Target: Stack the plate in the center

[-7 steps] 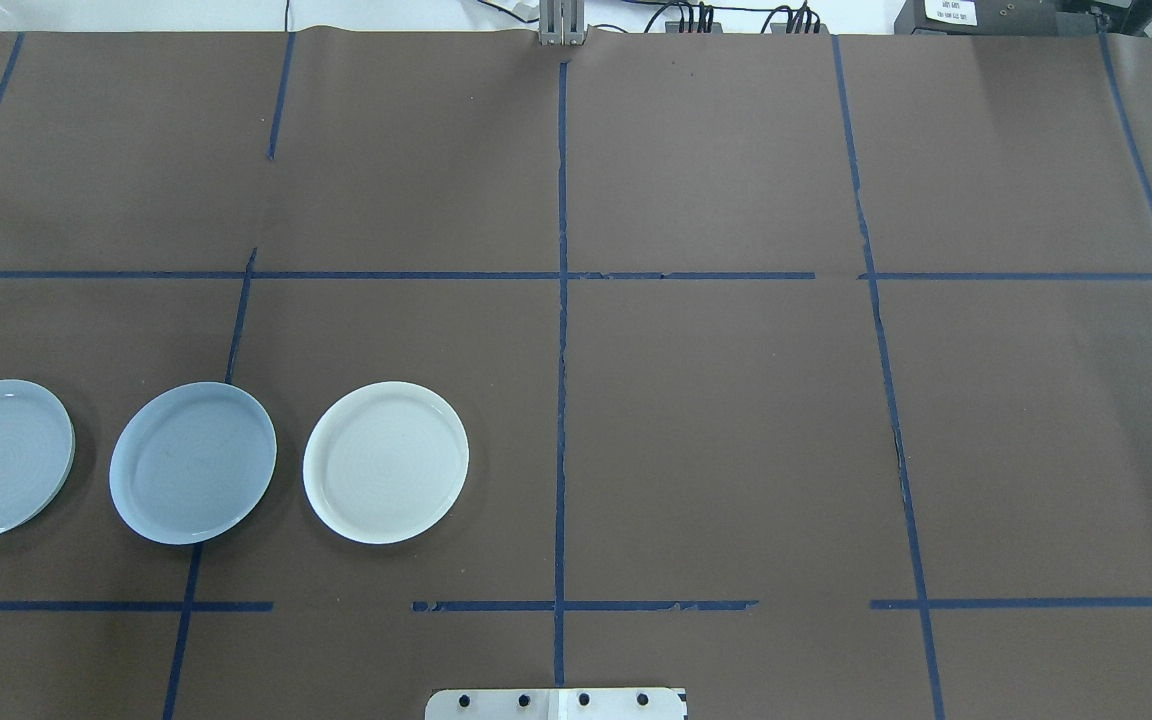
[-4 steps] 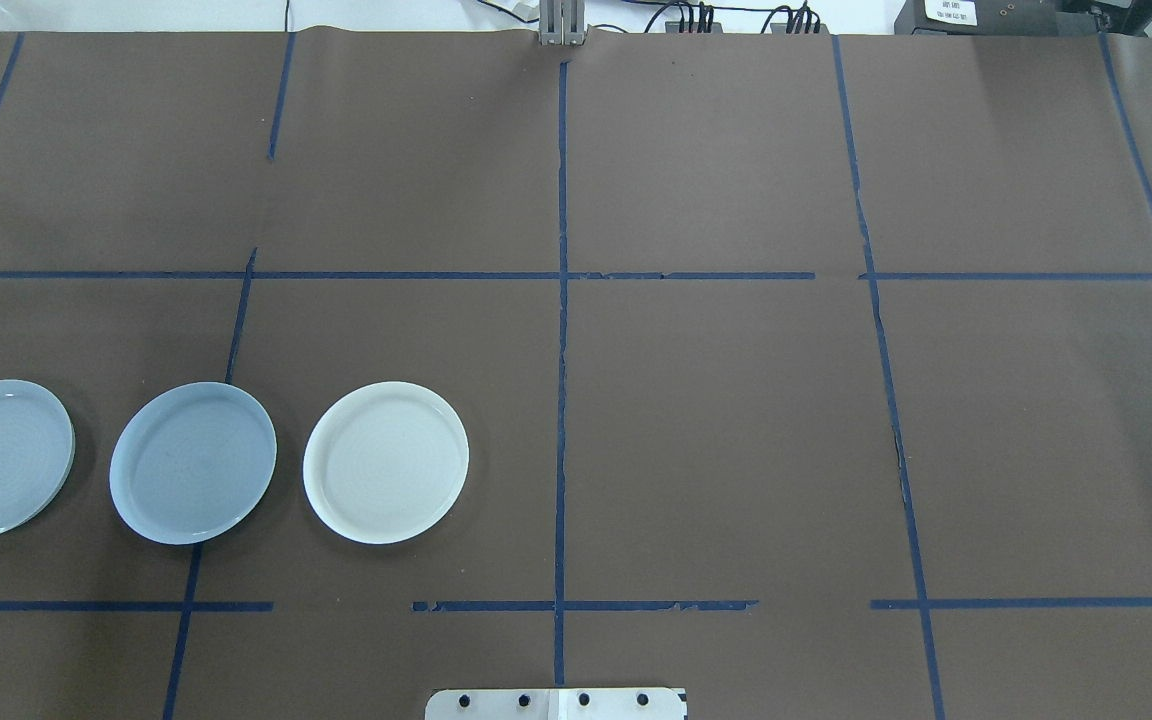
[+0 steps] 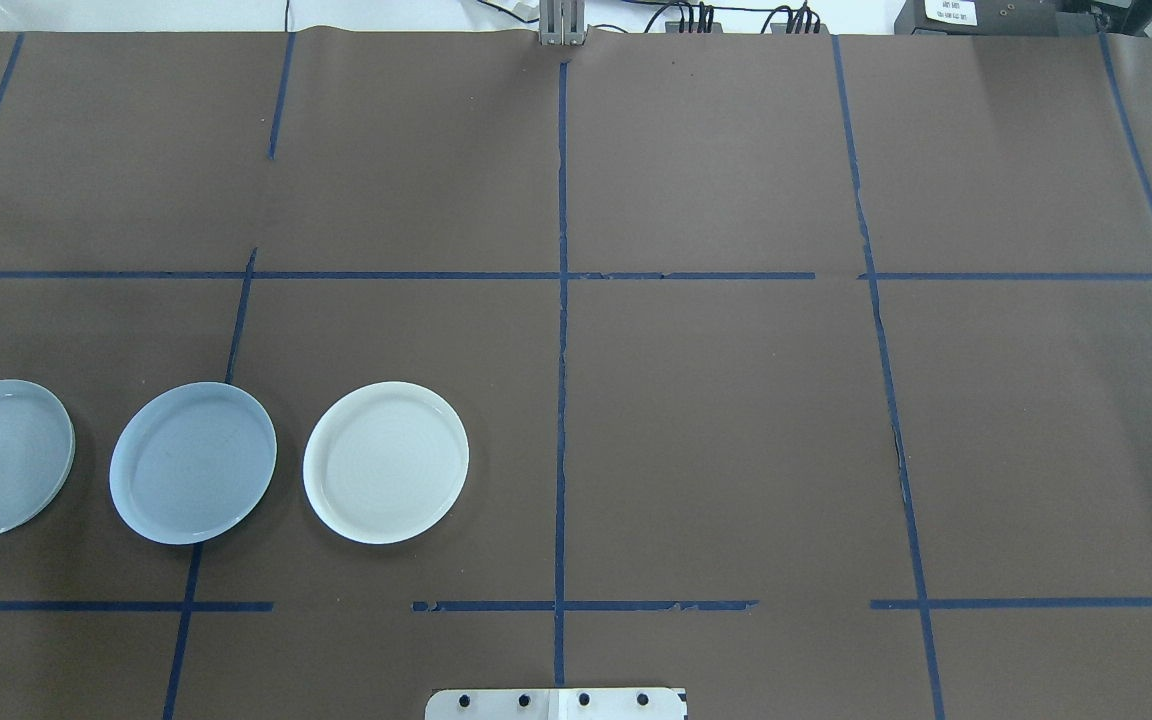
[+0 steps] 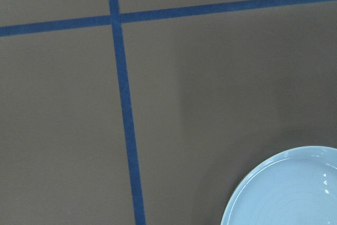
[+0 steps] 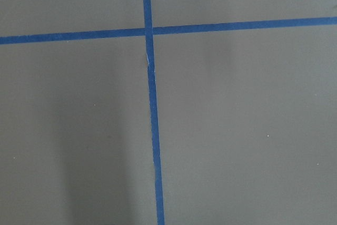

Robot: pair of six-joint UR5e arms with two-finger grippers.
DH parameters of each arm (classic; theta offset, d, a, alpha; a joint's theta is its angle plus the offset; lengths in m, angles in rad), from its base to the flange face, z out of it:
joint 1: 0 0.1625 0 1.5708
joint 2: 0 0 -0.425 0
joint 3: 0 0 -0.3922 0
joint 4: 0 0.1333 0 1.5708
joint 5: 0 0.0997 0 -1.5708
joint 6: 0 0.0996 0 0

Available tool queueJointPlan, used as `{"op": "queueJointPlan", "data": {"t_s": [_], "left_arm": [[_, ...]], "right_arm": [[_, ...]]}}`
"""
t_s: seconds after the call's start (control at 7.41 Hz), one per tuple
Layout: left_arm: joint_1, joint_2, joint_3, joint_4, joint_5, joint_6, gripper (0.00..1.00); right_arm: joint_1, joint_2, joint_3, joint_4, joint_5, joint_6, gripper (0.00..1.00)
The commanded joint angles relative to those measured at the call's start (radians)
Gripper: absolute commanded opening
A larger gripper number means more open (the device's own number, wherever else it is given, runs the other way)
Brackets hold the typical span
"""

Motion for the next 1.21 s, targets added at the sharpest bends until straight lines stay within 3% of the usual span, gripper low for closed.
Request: {"op": "queueJointPlan", "data": {"t_s": [0.0,0.13,0.4,0.81,0.94,1.08], "left_arm": [[0.074,0.000,0.046,-0.044,0.003,-0.047,0.89],[0.082,0.000,0.049,-0.044,0.001,-0.048,0.83],[0.085,0.002,0.049,-0.044,-0.007,-0.045,0.52],[0.100,0.002,0.052,-0.039,-0.011,-0.045,0.50],[0.102,0.002,0.057,-0.038,-0.011,-0.044,0.45],[0.103,0.002,0.055,-0.036,-0.014,-0.042,0.16]], "right_arm": [[-0.001,0.000,0.000,0.000,0.000,0.000,1.00],[-0.001,0.000,0.000,0.000,0.000,0.000,1.00],[-0.001,0.000,0.000,0.000,0.000,0.000,1.00],[-0.001,0.000,0.000,0.000,0.000,0.000,1.00],[-0.001,0.000,0.000,0.000,0.000,0.000,1.00],[-0.001,0.000,0.000,0.000,0.000,0.000,1.00]]}}
